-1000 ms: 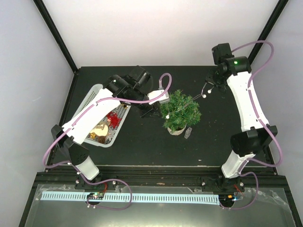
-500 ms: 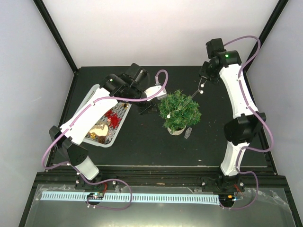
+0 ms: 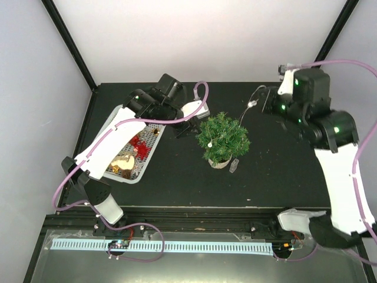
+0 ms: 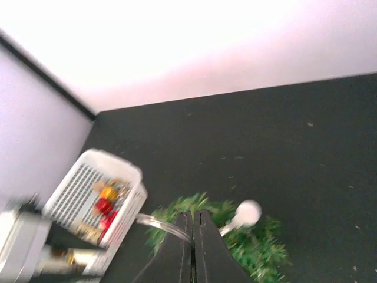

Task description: Decorate the small christmas tree

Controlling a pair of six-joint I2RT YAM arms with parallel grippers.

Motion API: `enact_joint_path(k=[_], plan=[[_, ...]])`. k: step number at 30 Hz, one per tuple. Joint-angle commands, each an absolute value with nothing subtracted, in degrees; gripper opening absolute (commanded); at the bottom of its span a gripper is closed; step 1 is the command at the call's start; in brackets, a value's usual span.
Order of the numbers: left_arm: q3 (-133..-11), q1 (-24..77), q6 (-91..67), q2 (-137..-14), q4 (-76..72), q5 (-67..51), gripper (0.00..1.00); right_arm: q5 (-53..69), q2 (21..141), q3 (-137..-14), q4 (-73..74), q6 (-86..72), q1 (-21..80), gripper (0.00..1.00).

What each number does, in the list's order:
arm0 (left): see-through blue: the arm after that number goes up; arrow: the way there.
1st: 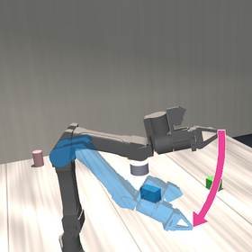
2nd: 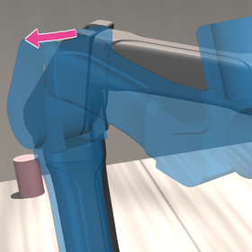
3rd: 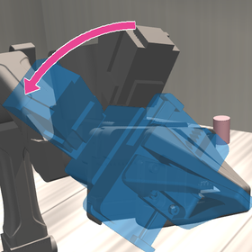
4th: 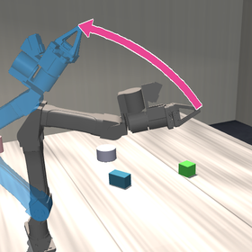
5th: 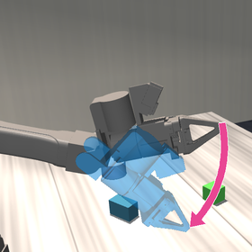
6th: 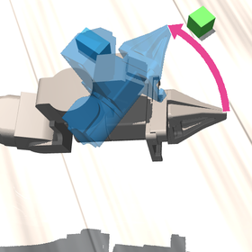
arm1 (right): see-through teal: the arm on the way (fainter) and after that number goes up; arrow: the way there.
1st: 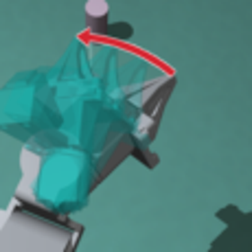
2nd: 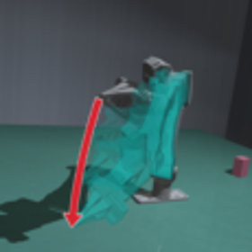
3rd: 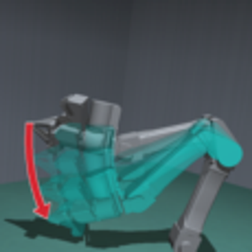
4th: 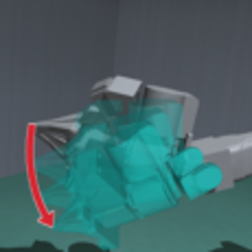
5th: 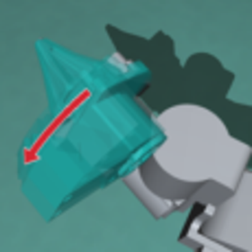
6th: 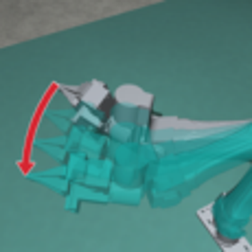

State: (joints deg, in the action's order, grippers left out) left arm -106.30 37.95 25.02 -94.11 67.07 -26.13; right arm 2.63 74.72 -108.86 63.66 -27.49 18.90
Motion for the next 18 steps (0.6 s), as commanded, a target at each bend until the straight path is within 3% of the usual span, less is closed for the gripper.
enact_joint_path(k=[1, 8, 18], plan=[[-112.81, 37.80, 23.76, -95.90, 65.37, -28.30, 0.29, 9.58, 69.78, -102.72, 62.28, -20.49, 24.17, 0.01], [-121.50, 38.04, 23.54, -100.07, 66.86, -30.95, 0.31, 18.22, 57.37, -89.97, 60.26, -19.45, 27.41, 0.01], [-122.25, 39.25, 23.75, -102.38, 67.36, -32.38, 0.32, 0.20, 55.29, -81.14, 69.17, -27.18, 27.46, 0.01]])
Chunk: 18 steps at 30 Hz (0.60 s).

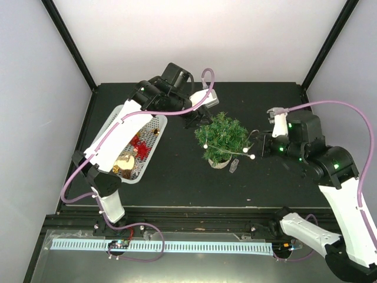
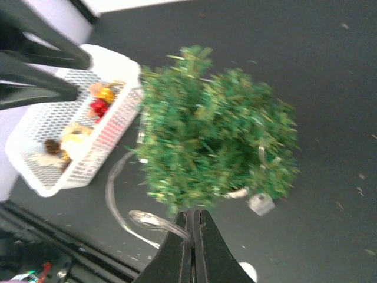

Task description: Decorate the small christmas tree

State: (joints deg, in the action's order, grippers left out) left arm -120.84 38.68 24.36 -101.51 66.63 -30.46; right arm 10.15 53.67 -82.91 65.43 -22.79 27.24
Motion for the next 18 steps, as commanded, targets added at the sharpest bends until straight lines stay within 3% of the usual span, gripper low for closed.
enact_joint_path(k=[1, 9, 18], plan=[[-121.99, 39.21, 23.80, -102.47, 67.39, -32.54, 0.32, -1.32, 56.47, -80.78, 70.31, -28.09, 27.47, 0.01], [-116.97, 39.40, 24.36, -101.03, 66.23, -32.25, 0.32, -13.81, 63.21, -79.02, 74.21, -34.22, 27.29, 0.01], [-111.69, 39.46, 23.23, -99.23, 63.79, -31.72, 0.32, -21.39, 74.96, -89.94, 76.60, -35.52, 20.92, 0.01]])
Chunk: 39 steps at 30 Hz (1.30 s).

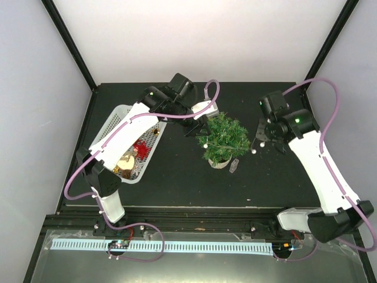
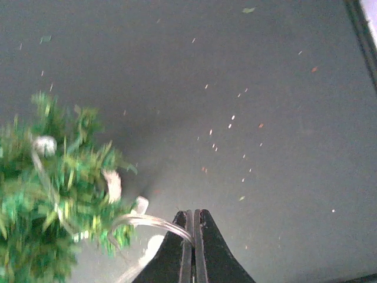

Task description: Decorate the small christmas tree

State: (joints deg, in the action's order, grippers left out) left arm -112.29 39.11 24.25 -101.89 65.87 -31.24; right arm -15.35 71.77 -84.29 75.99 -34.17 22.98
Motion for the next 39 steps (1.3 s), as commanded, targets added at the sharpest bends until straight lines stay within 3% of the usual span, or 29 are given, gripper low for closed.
enact_joint_path(k=[1, 11, 25, 39], plan=[[-111.49, 39.53, 23.16, -99.23, 63.81, -31.65, 0.32, -21.82, 76.20, -92.00, 76.48, -35.25, 20.77, 0.01], [-108.64, 39.47, 22.64, -98.00, 62.44, -30.98, 0.32, -20.79, 90.03, -106.15, 75.66, -31.74, 19.80, 0.01], [-103.01, 39.55, 21.93, -95.57, 60.28, -31.18, 0.32, -9.85, 105.70, -126.39, 74.64, -28.32, 19.64, 0.01], [-106.76, 35.84, 17.82, -96.60, 57.54, -19.95, 0.32, 4.22, 101.60, -122.87, 66.13, -23.95, 23.71, 0.03]])
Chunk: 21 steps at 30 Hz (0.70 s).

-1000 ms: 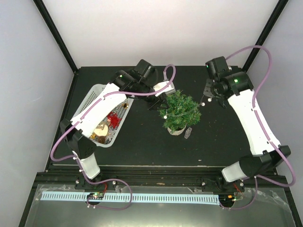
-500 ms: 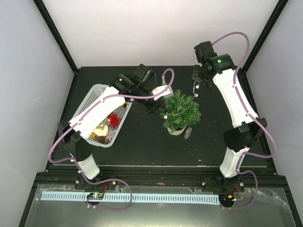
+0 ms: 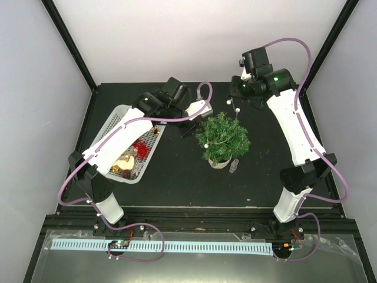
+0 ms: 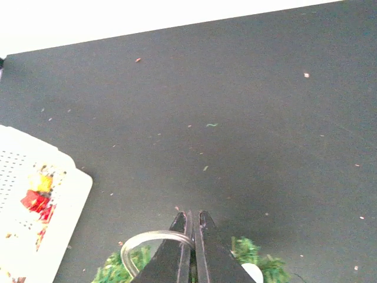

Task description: Decorate the small christmas tree

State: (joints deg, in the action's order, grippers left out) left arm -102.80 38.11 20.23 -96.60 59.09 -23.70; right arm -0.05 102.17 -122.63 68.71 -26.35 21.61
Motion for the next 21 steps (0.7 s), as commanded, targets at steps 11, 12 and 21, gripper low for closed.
enact_joint_path(k=[11, 12, 21], plan=[[-107.49, 31.51, 15.77, -97.10, 56.79, -15.31, 0.32, 8.31, 98.01, -115.02, 61.74, -19.45, 28.29, 0.05], [-107.57, 31.28, 15.62, -97.16, 56.78, -15.32, 0.32, 9.36, 97.25, -113.64, 60.75, -19.20, 28.30, 0.07], [-106.34, 31.19, 15.45, -97.17, 56.54, -15.95, 0.32, 16.23, 91.61, -106.13, 55.24, -16.56, 29.39, 0.05]])
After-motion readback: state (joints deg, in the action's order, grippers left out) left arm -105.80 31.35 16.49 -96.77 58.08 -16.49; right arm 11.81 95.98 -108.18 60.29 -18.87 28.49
